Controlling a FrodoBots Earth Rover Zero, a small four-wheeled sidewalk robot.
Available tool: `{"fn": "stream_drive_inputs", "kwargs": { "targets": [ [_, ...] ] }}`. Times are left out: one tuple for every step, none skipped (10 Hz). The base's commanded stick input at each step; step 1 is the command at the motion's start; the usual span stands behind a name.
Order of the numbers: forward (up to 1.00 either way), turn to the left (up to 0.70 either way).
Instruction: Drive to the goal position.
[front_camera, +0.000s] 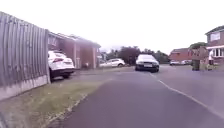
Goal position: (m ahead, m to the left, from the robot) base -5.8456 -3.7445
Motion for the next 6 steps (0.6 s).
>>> {"fn": "stream_drive_inputs", "kwargs": {
  "targets": [
    [1.00,-0.37],
    [1.00,-0.40],
    [1.00,-0.40],
    [1.00,-0.40],
    [1.00,-0.40],
    [1.00,-0.40]
  ]
}}
